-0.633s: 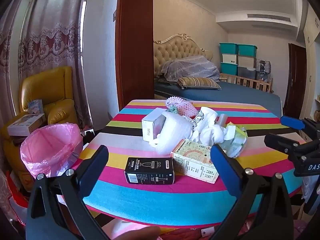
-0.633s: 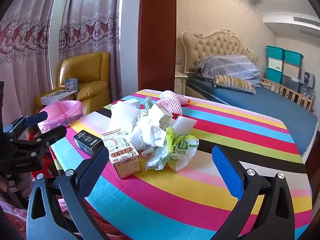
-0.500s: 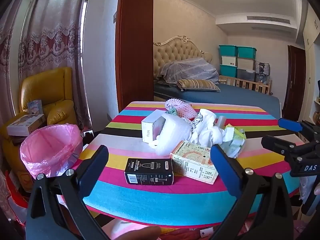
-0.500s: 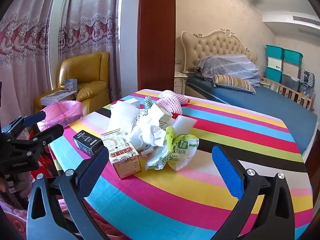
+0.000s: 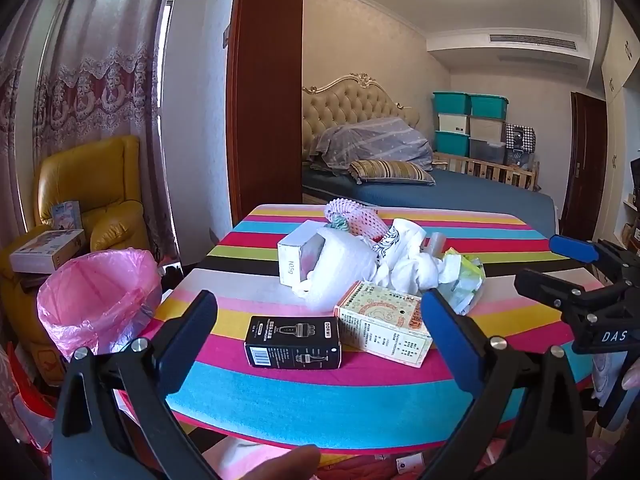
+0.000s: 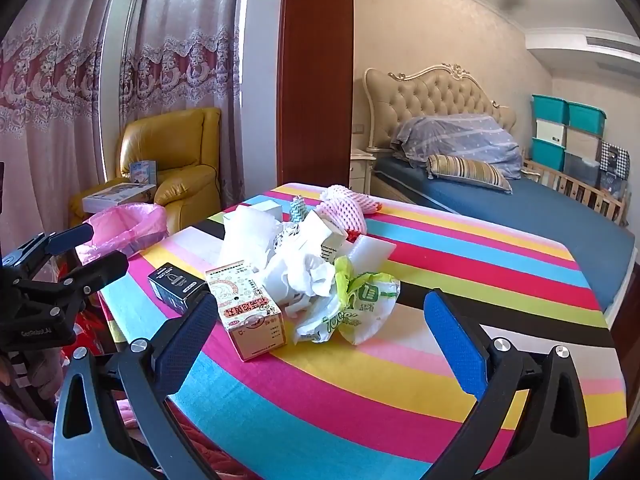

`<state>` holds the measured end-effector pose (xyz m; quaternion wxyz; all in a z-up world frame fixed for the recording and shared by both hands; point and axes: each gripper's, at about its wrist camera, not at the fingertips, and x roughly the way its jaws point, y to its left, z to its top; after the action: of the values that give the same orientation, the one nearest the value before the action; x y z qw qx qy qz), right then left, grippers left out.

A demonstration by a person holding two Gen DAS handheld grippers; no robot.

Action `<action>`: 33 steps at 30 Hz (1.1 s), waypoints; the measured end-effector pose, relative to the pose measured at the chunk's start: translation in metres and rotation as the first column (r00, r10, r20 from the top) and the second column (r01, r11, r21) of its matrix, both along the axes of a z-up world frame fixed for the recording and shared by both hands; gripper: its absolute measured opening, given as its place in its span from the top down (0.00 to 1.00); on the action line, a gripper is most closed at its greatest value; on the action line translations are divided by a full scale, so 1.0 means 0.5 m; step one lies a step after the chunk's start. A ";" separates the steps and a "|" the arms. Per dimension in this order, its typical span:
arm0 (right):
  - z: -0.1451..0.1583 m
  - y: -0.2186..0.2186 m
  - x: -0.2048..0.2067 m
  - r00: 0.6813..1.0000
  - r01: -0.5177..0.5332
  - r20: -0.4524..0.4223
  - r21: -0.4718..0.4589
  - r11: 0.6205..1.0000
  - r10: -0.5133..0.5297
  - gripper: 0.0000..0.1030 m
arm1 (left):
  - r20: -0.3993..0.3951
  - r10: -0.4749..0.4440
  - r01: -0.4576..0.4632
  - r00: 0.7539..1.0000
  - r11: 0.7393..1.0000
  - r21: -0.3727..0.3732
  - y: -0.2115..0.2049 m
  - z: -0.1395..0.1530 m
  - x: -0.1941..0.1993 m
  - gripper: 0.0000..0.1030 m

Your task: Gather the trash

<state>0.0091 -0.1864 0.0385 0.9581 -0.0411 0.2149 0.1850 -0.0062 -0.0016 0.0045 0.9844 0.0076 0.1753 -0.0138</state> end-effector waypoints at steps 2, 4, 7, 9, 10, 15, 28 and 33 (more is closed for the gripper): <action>0.002 0.000 -0.001 1.000 -0.001 0.005 0.003 1.000 0.001 0.06 | -0.007 0.001 -0.001 1.000 1.000 -0.006 0.003 -0.001 0.001 0.04; 0.003 -0.002 0.001 1.000 -0.001 0.005 0.006 1.000 0.001 0.06 | -0.013 0.005 -0.005 1.000 1.000 -0.009 0.003 -0.004 0.004 0.04; 0.005 -0.002 0.001 1.000 -0.001 0.007 0.006 1.000 0.001 0.06 | -0.023 0.006 -0.006 1.000 1.000 -0.017 0.006 -0.005 0.005 0.04; 0.005 -0.002 0.001 1.000 -0.002 0.007 0.006 1.000 0.002 0.06 | -0.026 0.007 -0.007 1.000 1.000 -0.023 0.009 -0.008 0.007 0.04; 0.005 -0.002 0.001 1.000 -0.002 0.008 0.005 1.000 0.002 0.06 | -0.028 0.006 -0.007 1.000 1.000 -0.026 0.010 -0.009 0.008 0.04; 0.005 -0.002 0.000 1.000 -0.002 0.008 0.006 1.000 0.002 0.06 | -0.044 0.004 -0.006 0.999 0.999 -0.035 0.013 -0.013 0.012 0.04; 0.013 -0.003 -0.005 1.000 -0.002 0.012 0.010 1.000 0.002 0.06 | -0.047 -0.009 0.008 0.999 0.999 -0.036 0.011 -0.015 0.014 0.04; 0.012 -0.003 -0.005 1.000 -0.003 0.013 0.013 1.000 0.003 0.06 | -0.056 -0.005 0.002 0.998 0.999 -0.049 0.018 -0.016 0.018 0.04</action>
<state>0.0066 -0.1878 0.0448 0.9593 -0.0363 0.2077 0.1876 0.0027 0.0074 -0.0033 0.9789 -0.0163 0.2025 -0.0201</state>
